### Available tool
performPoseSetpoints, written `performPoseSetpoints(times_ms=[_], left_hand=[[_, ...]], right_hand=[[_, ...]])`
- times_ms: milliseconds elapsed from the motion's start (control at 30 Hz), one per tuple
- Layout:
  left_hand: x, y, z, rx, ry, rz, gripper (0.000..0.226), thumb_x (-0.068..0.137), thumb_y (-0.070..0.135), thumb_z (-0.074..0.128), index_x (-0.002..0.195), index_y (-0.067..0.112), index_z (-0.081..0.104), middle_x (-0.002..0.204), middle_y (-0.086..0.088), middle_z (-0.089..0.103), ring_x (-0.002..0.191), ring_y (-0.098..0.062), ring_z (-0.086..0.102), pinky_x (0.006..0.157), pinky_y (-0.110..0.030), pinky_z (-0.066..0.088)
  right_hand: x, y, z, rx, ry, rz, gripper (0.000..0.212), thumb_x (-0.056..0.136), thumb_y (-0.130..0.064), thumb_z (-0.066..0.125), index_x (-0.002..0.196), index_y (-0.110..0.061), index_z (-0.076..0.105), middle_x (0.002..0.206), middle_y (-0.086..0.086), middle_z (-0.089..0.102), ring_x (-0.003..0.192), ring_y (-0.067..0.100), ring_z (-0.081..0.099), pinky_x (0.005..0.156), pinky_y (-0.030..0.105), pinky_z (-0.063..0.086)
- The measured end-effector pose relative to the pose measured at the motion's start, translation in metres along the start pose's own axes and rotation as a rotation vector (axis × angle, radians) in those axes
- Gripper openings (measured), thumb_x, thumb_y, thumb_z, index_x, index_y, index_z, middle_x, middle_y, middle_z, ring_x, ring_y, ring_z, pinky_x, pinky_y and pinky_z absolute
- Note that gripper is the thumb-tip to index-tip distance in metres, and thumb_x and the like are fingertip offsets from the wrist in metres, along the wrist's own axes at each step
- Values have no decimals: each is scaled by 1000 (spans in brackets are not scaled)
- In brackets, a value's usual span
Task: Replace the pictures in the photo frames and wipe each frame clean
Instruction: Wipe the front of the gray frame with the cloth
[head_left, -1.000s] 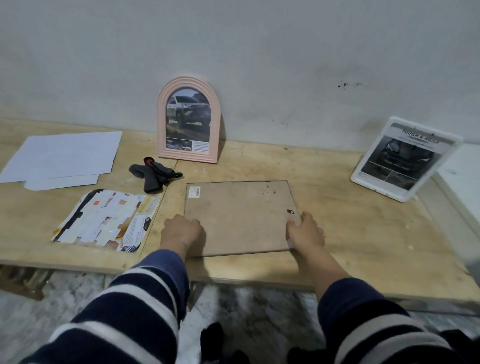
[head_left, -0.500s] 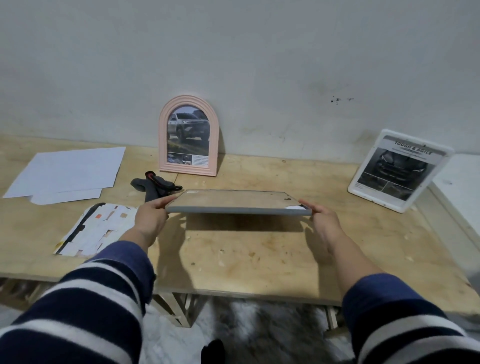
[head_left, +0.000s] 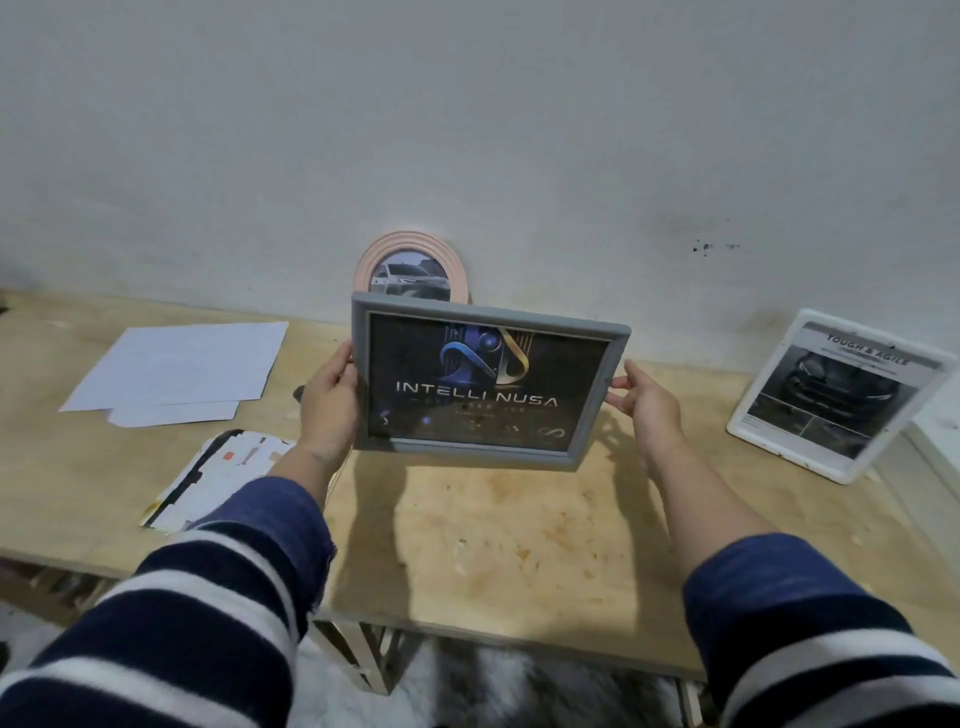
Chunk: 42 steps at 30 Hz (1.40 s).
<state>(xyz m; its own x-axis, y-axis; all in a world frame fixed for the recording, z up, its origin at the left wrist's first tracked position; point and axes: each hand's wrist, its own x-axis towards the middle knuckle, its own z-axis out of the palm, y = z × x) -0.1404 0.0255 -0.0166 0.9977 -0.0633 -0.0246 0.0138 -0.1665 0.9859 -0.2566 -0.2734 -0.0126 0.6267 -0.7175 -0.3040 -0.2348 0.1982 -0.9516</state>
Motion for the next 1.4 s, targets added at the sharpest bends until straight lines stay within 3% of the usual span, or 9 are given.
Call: performPoseSetpoints(times_ms=[233, 367, 467, 633, 867, 1100, 1267, 1333, 1400], left_hand=[[2, -12, -50, 11, 65, -39, 36, 103, 25, 36, 129, 33, 60, 124, 4, 64, 113, -17, 58, 99, -38, 46], [-4, -20, -92, -71, 99, -118, 34, 105, 19, 33, 121, 30, 61, 98, 9, 66, 78, -4, 57, 62, -18, 45], [-9, -25, -126, -123, 87, -185, 33, 105, 23, 32, 113, 35, 63, 84, 13, 68, 68, -8, 58, 46, -15, 42], [-12, -52, -188, -138, 244, -228, 31, 105, 16, 34, 119, 22, 61, 112, -6, 66, 81, -10, 61, 65, -26, 46], [-12, -81, -275, -170, 383, -331, 32, 104, 15, 36, 124, 18, 60, 106, -14, 65, 76, -20, 60, 61, -28, 51], [-3, -106, -315, -232, 444, -433, 35, 105, 17, 32, 126, 25, 59, 93, -7, 65, 74, -21, 58, 65, -32, 46], [5, -120, -330, -215, 410, -484, 39, 102, 14, 33, 127, 21, 62, 86, -5, 70, 67, -18, 64, 58, -28, 53], [9, -123, -332, -211, 394, -492, 39, 102, 14, 32, 123, 23, 63, 82, -4, 70, 62, -16, 64, 52, -27, 53], [12, -124, -330, -205, 376, -501, 38, 102, 15, 30, 118, 26, 64, 79, -3, 70, 63, -18, 63, 55, -29, 52]], right_hand=[[-4, -1, 53, 59, -118, -1, 65, 87, 8, 23, 148, -13, 33, 108, 6, 56, 110, 30, 58, 102, 37, 35], [-16, 2, 100, -1, -213, 22, 67, 86, 6, 25, 148, -18, 33, 117, 10, 59, 112, 28, 59, 93, 39, 37], [-24, 14, 134, 14, -269, 59, 64, 87, 2, 27, 148, -17, 33, 113, 8, 60, 98, 26, 58, 93, 40, 40], [-40, 33, 201, -11, -358, 110, 58, 89, 2, 28, 144, -13, 38, 106, 10, 61, 75, 20, 56, 65, 31, 42], [-54, 68, 287, -386, -518, 16, 40, 90, 4, 42, 124, -14, 55, 112, 14, 62, 74, 22, 56, 62, 29, 45], [-41, 73, 325, -1150, -470, -603, 40, 94, -19, 50, 131, -32, 55, 142, 2, 43, 129, 28, 38, 104, 38, 37], [-23, 84, 361, -1359, -614, -559, 52, 96, -50, 44, 145, -42, 30, 159, 2, 15, 140, 36, 24, 113, 46, 27], [-21, 96, 369, -1407, -620, -568, 42, 97, -42, 45, 139, -41, 41, 156, 3, 22, 132, 37, 31, 107, 44, 32], [-20, 105, 368, -1295, -545, -627, 35, 93, -13, 48, 122, -29, 58, 141, 5, 40, 118, 35, 40, 97, 40, 38]])
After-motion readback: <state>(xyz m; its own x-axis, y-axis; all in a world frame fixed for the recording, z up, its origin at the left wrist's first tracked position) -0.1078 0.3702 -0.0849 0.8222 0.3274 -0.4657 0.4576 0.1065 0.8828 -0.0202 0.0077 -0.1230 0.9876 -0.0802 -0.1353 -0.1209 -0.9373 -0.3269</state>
